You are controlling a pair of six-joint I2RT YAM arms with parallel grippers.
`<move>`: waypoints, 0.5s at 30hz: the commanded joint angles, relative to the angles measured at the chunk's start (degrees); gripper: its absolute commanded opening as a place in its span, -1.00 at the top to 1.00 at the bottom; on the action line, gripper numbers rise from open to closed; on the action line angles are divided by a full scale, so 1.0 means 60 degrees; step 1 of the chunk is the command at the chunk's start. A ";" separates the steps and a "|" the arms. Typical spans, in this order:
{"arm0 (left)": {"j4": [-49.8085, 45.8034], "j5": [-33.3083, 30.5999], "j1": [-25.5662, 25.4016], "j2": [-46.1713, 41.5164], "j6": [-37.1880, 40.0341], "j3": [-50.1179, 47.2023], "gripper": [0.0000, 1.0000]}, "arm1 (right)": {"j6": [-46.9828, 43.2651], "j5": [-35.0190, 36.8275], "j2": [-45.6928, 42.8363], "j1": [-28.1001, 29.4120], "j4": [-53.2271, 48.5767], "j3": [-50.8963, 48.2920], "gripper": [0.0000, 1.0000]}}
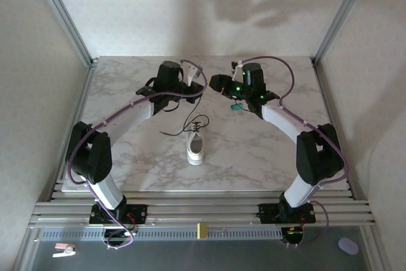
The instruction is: Tie the shoes
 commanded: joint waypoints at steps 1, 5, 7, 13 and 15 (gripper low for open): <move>-0.0165 0.0235 -0.0074 -0.0060 0.0322 0.0126 1.00 | 0.0507 -0.0361 0.0322 -0.0038 0.0398 0.0494 0.01; -0.0136 0.0204 -0.0086 -0.0123 0.0370 0.0047 1.00 | 0.0657 -0.0524 0.0609 -0.0046 0.0346 0.0718 0.10; -0.0165 0.0187 -0.0079 -0.0130 0.0402 0.0045 1.00 | 0.0701 -0.0528 0.0665 -0.0044 0.0350 0.0752 0.21; -0.0209 0.0083 -0.0084 -0.0137 0.0458 0.0001 1.00 | 0.0604 -0.0445 0.0724 -0.0046 0.0234 0.0808 0.90; -0.0161 0.0022 -0.0092 -0.0153 0.0411 -0.0049 1.00 | 0.0564 -0.0447 0.0753 -0.0042 0.0186 0.0840 1.00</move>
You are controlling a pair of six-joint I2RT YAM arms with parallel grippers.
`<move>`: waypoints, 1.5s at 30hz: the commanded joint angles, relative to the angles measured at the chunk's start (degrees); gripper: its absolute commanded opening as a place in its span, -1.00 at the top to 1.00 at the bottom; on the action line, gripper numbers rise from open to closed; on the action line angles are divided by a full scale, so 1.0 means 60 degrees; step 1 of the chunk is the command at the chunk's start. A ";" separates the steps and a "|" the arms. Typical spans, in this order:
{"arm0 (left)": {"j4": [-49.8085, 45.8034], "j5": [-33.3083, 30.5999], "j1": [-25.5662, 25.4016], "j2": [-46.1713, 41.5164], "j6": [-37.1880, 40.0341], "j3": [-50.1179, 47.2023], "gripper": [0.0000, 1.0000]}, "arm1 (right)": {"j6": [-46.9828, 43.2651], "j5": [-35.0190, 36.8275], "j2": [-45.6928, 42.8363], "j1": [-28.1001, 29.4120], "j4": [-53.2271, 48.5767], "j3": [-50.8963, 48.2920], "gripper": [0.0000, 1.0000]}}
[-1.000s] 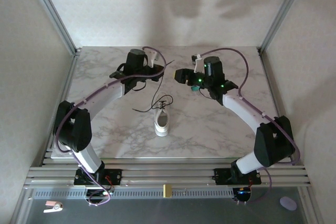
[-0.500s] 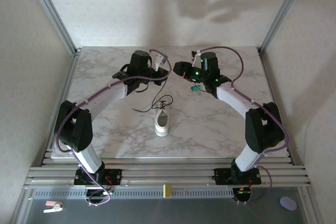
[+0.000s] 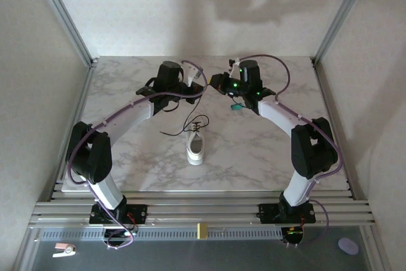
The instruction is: Tie the shoes
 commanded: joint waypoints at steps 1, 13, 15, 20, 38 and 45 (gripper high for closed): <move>-0.0045 -0.0005 -0.0085 -0.0173 0.0139 -0.0089 1.00 | -0.0108 -0.0043 0.0138 -0.0046 -0.0002 0.0344 1.00; 0.0796 -0.1019 -0.0107 -0.1318 -0.0380 -0.1418 0.24 | -0.0824 0.0813 0.0975 -0.0046 -0.2178 0.1616 1.00; 0.0812 -0.0792 -0.0205 -0.1396 -0.0359 -0.1609 0.31 | -0.0908 0.0800 0.1378 -0.0047 -0.2732 0.2130 1.00; 0.0178 -0.0652 -0.0866 -0.0918 0.0188 -0.1655 0.58 | -0.0930 0.0661 0.2465 -0.0119 -0.3898 0.3256 1.00; -0.2528 -0.3420 -0.2121 0.2266 0.0758 0.0922 0.77 | 0.0034 -0.0608 0.3673 -0.0807 -0.3854 0.3248 1.00; -0.3326 -0.3639 -0.2192 0.2932 0.0567 0.1879 0.73 | 0.0058 -0.0603 0.3626 -0.0822 -0.3818 0.3104 1.00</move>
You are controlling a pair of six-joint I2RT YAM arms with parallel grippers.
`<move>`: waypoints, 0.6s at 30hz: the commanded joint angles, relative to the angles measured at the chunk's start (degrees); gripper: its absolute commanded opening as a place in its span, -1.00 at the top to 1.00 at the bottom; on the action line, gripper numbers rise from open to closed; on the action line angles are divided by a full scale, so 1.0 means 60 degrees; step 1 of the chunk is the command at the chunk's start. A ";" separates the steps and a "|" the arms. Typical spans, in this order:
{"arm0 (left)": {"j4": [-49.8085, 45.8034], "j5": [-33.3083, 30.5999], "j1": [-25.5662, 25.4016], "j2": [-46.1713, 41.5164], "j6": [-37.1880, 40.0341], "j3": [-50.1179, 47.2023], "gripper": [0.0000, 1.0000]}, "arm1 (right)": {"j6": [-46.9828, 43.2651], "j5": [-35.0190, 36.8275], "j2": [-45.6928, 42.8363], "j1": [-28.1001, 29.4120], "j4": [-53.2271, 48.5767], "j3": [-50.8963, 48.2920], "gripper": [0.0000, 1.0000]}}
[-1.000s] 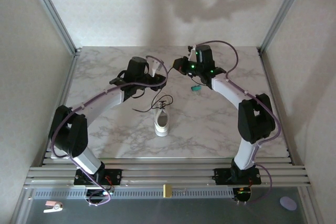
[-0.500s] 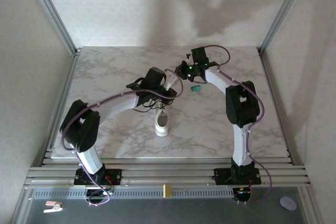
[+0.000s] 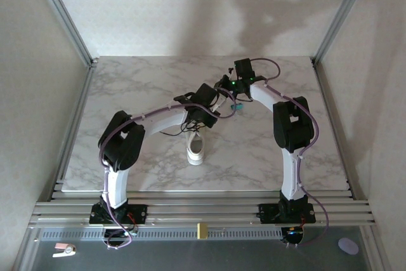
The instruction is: Tie the shoes
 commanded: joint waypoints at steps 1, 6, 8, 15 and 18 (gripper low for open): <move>-0.0681 -0.0488 -0.0092 0.0238 -0.0102 0.0424 0.72 | 0.0134 -0.0246 -0.0012 -0.0046 0.0088 -0.0220 1.00; -0.0787 -0.1304 -0.0397 0.0277 -0.0339 0.0216 0.70 | 0.0219 -0.0250 -0.0030 -0.0105 0.0129 -0.0312 1.00; -0.0825 -0.1648 -0.0517 0.0308 -0.0488 0.0191 0.70 | 0.0230 -0.0249 -0.0030 -0.0119 0.0147 -0.0334 1.00; -0.0962 -0.3036 -0.0977 0.0475 -0.0820 0.0125 0.59 | 0.0285 -0.0279 -0.0049 -0.0134 0.0249 -0.0444 1.00; -0.0992 -0.3247 -0.1088 0.0583 -0.0880 0.0087 0.60 | 0.0296 -0.0279 -0.0060 -0.0127 0.0279 -0.0488 1.00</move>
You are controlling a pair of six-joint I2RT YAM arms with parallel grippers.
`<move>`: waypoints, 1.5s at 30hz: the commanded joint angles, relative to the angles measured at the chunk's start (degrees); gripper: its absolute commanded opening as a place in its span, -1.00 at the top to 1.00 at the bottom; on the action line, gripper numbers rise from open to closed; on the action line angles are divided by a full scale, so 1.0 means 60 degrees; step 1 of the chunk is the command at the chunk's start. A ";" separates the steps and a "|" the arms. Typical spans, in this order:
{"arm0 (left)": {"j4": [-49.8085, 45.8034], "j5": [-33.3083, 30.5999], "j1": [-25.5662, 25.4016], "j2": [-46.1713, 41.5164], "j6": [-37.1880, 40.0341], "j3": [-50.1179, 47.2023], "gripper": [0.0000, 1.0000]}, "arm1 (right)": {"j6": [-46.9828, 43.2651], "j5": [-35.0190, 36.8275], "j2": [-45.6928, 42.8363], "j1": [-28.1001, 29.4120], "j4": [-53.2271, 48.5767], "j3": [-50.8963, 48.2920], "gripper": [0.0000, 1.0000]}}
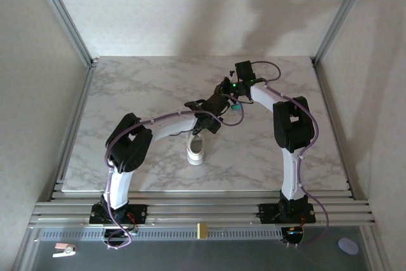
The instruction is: Tie the shoes
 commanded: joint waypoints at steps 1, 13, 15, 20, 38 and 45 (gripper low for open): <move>-0.0399 -0.0751 -0.0132 0.0258 -0.0242 -0.0062 0.60 | 0.0130 -0.0275 -0.0066 -0.0072 0.0189 -0.0153 1.00; -0.0543 -0.1740 -0.0281 0.0813 -0.0174 0.0069 0.64 | 0.0112 -0.0348 -0.0103 -0.0072 0.0206 -0.0182 1.00; -0.0612 -0.1871 -0.0295 0.0914 -0.0120 0.0098 0.65 | 0.0125 -0.0348 -0.0103 -0.0072 0.0221 -0.0182 1.00; -0.0878 -0.2608 -0.0397 0.1205 0.0005 0.0273 0.78 | 0.0125 -0.0368 -0.0088 -0.0072 0.0214 -0.0168 1.00; 0.0682 -0.2582 -0.0391 -0.1194 -0.0635 -0.0740 1.00 | 0.0037 -0.0450 -0.0547 -0.0064 0.0191 -0.0223 1.00; 0.1526 -0.1211 0.0050 -0.2353 -0.1357 -0.1802 1.00 | 0.0039 -0.0392 -0.0889 -0.0058 0.0288 -0.0511 1.00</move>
